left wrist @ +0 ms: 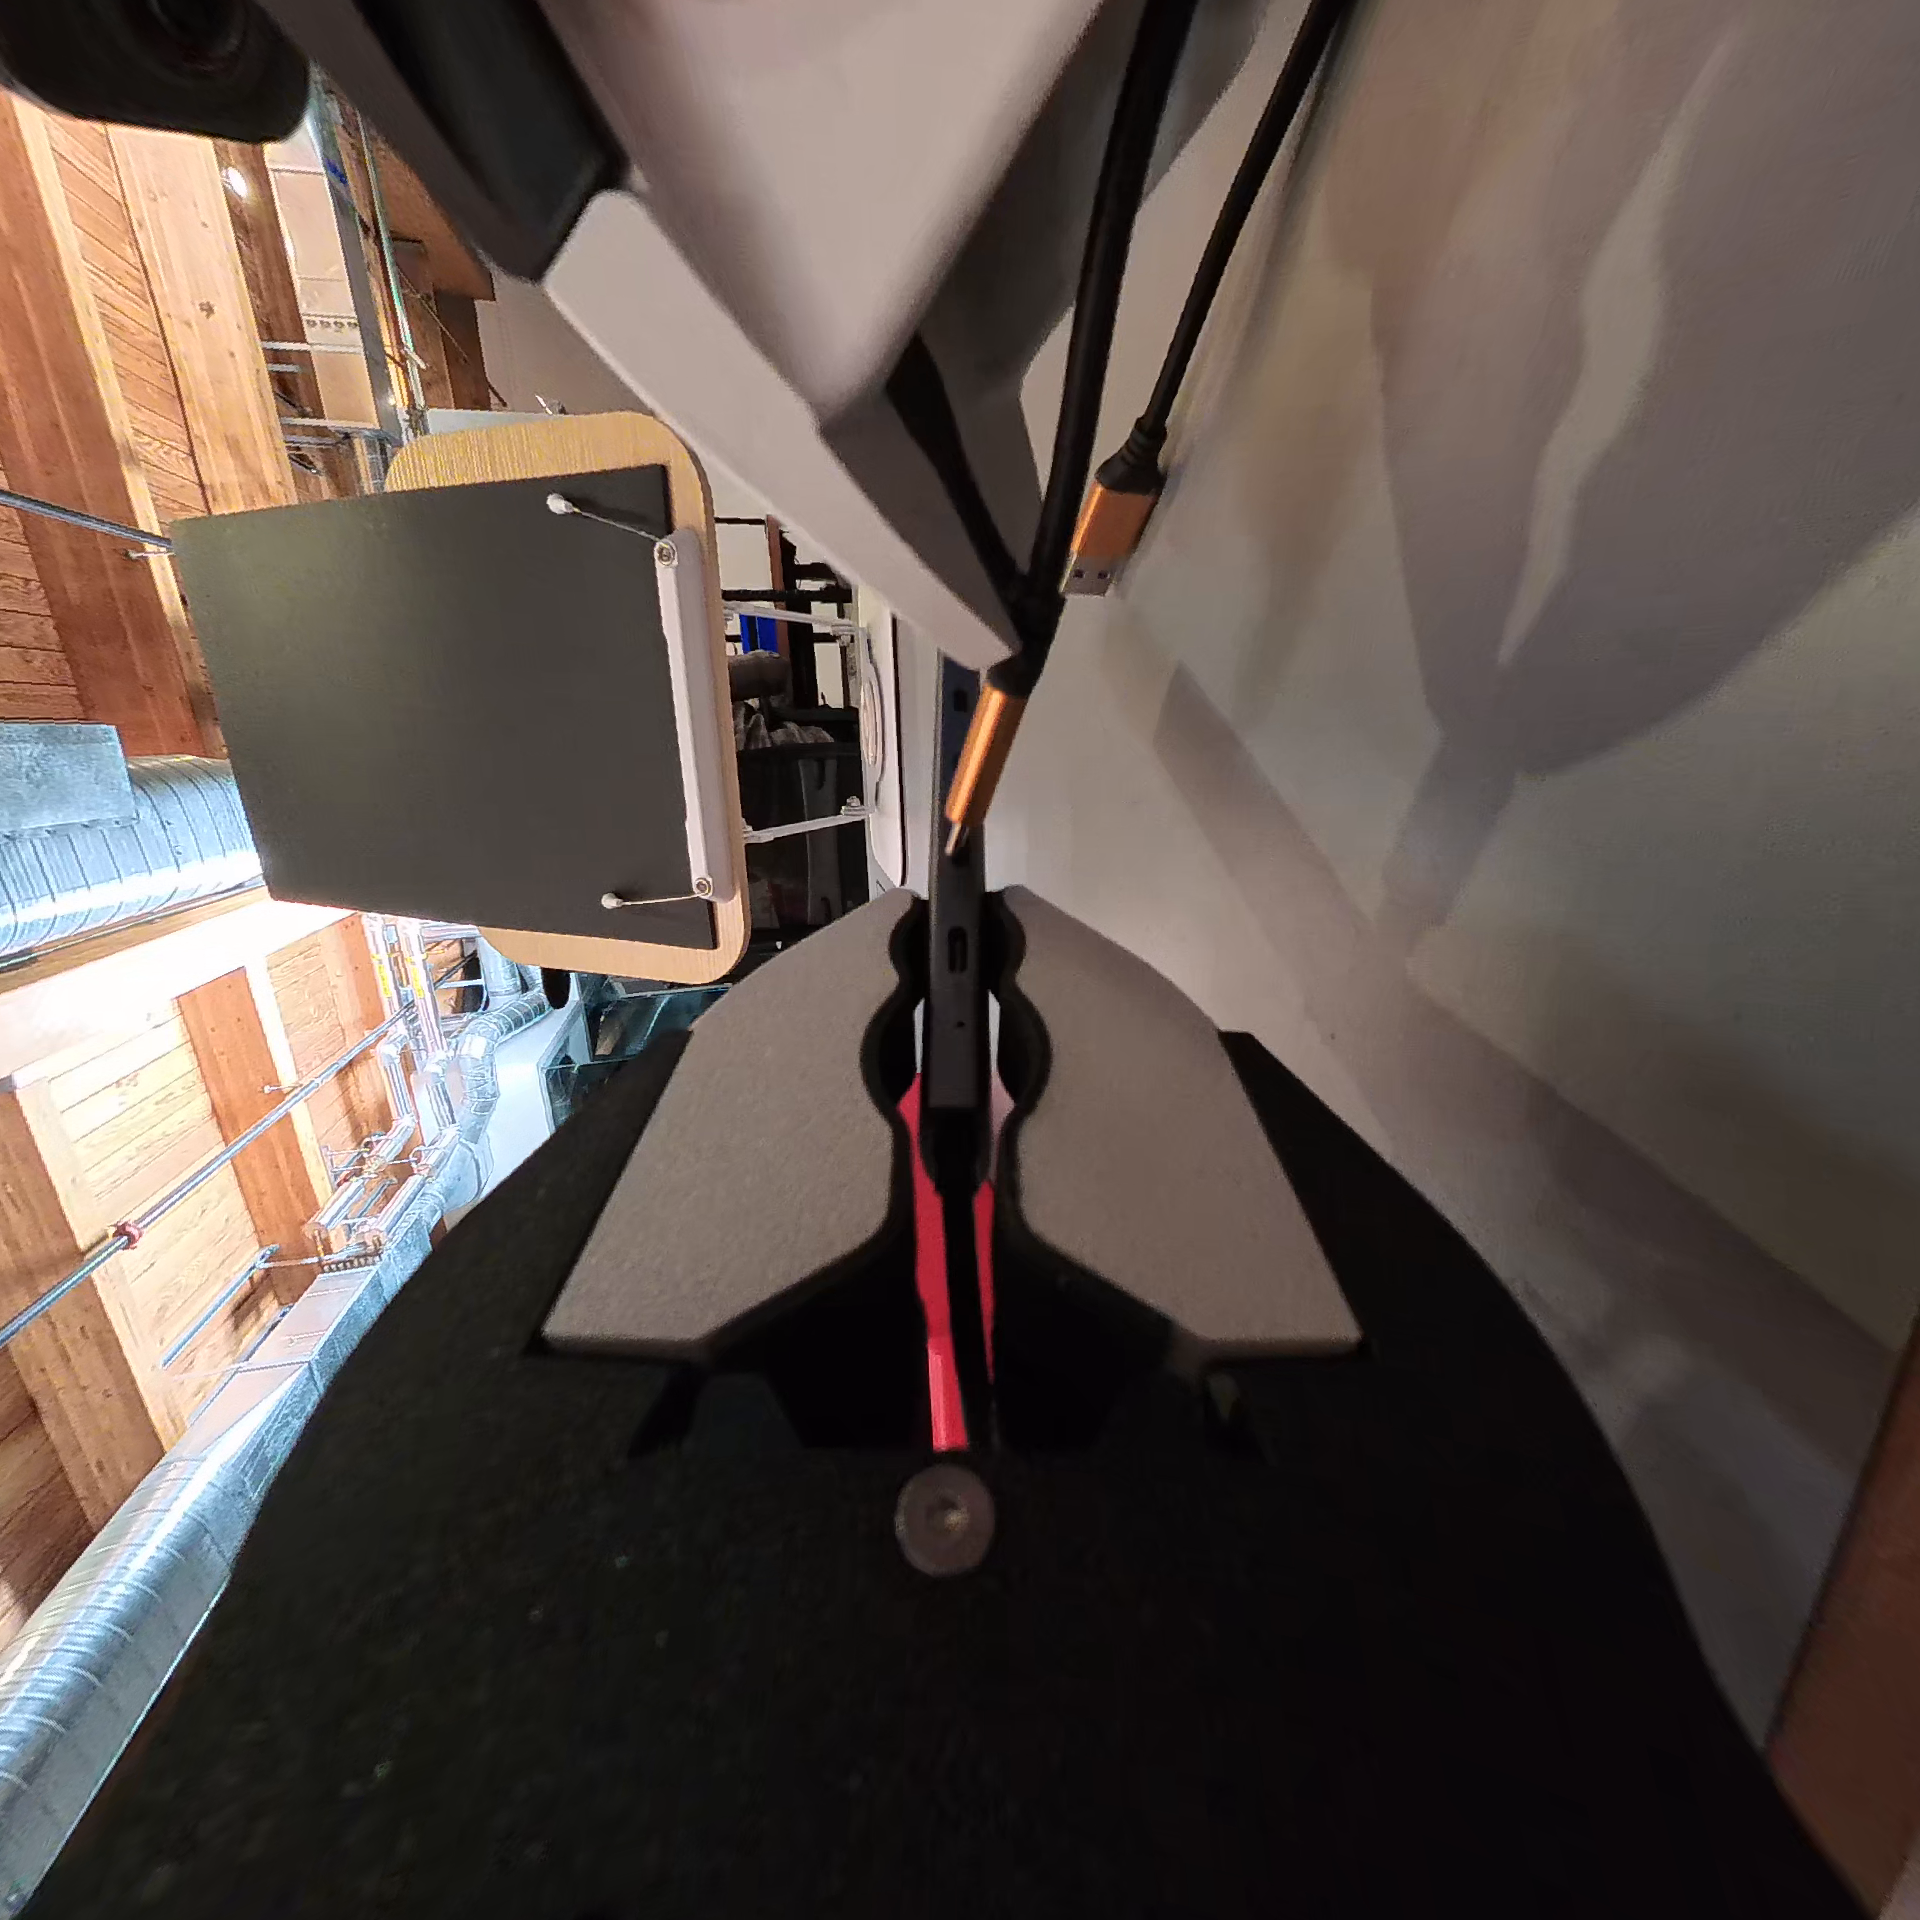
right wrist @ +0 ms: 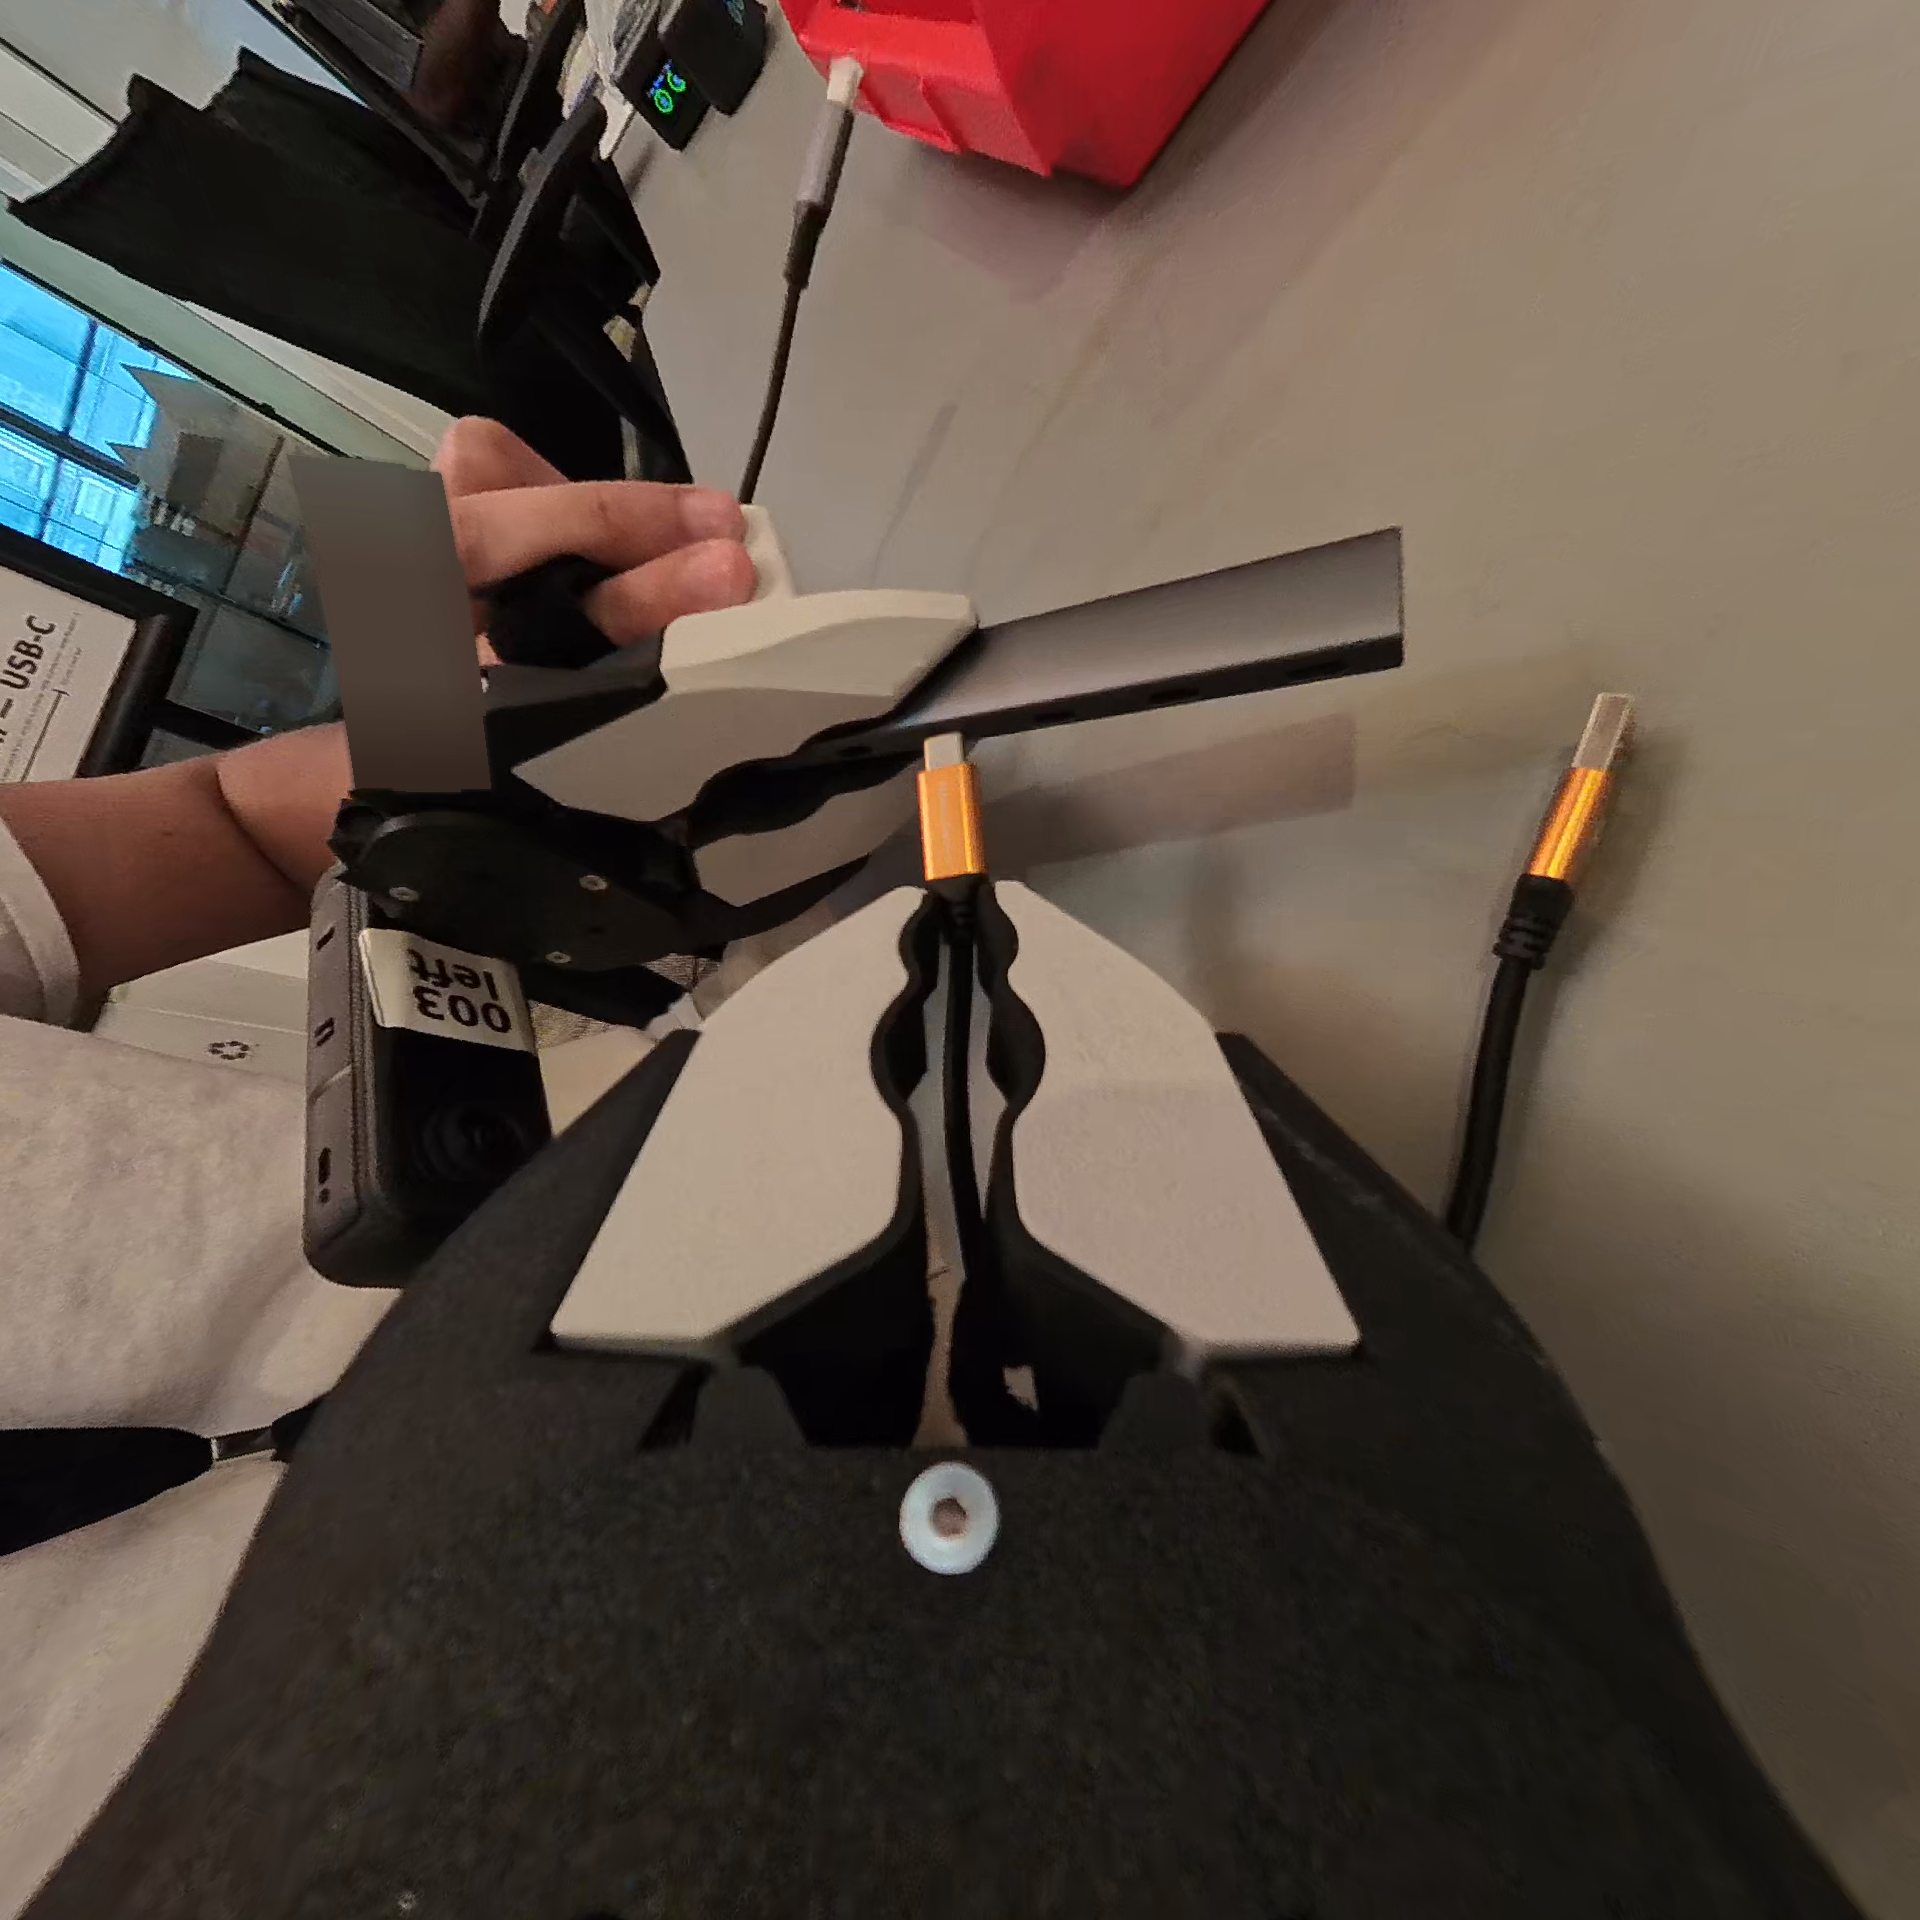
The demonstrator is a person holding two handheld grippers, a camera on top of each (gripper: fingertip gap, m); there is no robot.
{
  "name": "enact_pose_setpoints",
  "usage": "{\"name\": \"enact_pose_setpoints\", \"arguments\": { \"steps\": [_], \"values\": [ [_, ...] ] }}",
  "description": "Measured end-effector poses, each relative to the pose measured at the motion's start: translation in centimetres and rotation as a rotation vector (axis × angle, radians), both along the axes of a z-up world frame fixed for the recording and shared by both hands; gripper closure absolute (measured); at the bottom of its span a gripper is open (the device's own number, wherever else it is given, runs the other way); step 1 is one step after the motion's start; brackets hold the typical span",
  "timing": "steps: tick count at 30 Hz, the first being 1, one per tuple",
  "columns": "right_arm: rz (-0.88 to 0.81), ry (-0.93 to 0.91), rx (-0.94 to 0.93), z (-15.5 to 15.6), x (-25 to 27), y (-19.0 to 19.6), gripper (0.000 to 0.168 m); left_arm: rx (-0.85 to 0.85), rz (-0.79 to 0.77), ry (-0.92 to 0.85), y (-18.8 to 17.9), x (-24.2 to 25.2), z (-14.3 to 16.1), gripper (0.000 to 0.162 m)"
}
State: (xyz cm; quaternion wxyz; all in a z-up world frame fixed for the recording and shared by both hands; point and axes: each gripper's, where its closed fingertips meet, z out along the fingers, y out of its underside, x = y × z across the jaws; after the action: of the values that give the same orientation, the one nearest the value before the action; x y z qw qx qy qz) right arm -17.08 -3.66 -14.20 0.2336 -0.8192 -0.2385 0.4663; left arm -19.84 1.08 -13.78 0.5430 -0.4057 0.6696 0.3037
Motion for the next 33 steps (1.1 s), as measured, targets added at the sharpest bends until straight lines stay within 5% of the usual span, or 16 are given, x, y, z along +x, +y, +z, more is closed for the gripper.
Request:
{"name": "enact_pose_setpoints", "arguments": {
  "steps": [33],
  "values": [
    [-0.040, 0.008, -0.075, -0.7, 0.1, 0.0, 0.162, 0.042, 0.005, 0.088, -0.4, 0.2, -1.0, 0.153]
  ]
}}
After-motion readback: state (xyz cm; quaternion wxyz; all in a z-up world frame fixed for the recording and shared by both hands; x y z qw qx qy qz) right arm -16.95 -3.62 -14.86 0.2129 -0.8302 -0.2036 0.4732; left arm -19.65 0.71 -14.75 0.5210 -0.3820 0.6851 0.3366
